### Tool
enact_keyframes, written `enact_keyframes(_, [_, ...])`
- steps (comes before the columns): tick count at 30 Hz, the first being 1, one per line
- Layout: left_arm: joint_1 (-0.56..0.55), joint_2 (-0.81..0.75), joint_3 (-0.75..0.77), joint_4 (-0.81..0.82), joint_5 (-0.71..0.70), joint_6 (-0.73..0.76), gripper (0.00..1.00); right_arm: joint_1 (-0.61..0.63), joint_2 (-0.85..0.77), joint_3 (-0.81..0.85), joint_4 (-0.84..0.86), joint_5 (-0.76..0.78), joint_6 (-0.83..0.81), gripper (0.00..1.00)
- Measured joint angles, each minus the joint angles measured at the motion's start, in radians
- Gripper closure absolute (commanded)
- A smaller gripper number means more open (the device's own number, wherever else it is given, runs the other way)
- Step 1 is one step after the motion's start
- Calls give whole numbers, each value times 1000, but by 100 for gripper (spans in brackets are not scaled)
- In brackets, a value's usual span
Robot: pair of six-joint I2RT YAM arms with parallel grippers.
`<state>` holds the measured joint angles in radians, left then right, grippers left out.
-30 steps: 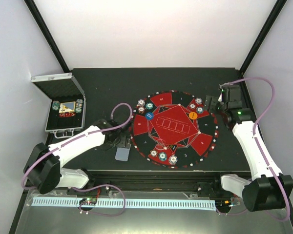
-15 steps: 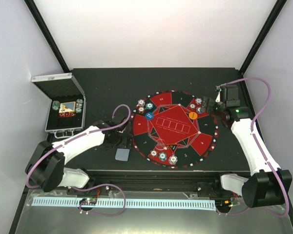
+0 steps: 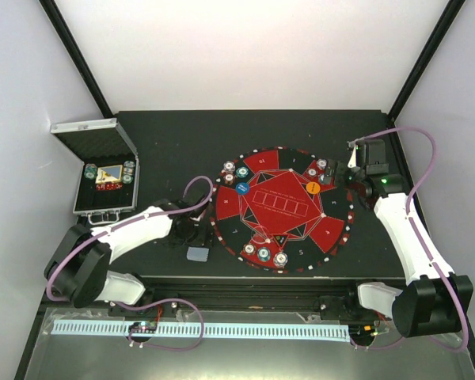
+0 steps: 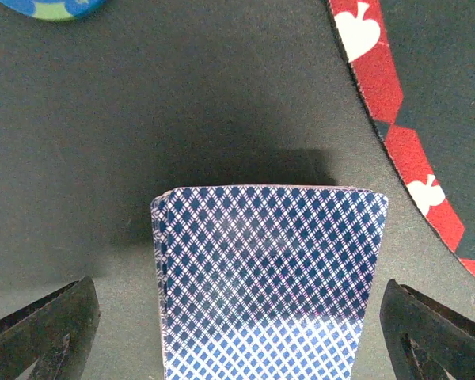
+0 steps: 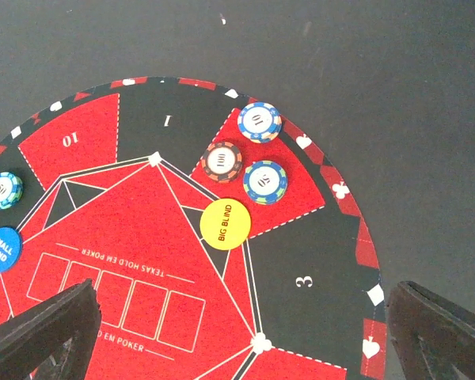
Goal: Distribute texas hold em gaming equipment
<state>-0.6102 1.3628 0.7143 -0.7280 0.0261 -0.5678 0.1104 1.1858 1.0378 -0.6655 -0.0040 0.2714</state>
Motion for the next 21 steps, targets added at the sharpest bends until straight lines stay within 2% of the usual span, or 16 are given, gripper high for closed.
enact_keyframes(13, [-35,54,-3,35,23,7,1,0,0,-3,0,-2,-2,0])
enact_keyframes(21, [-60,86,5,31,-23,9,9,0,0,-3,0,-2,-2,0])
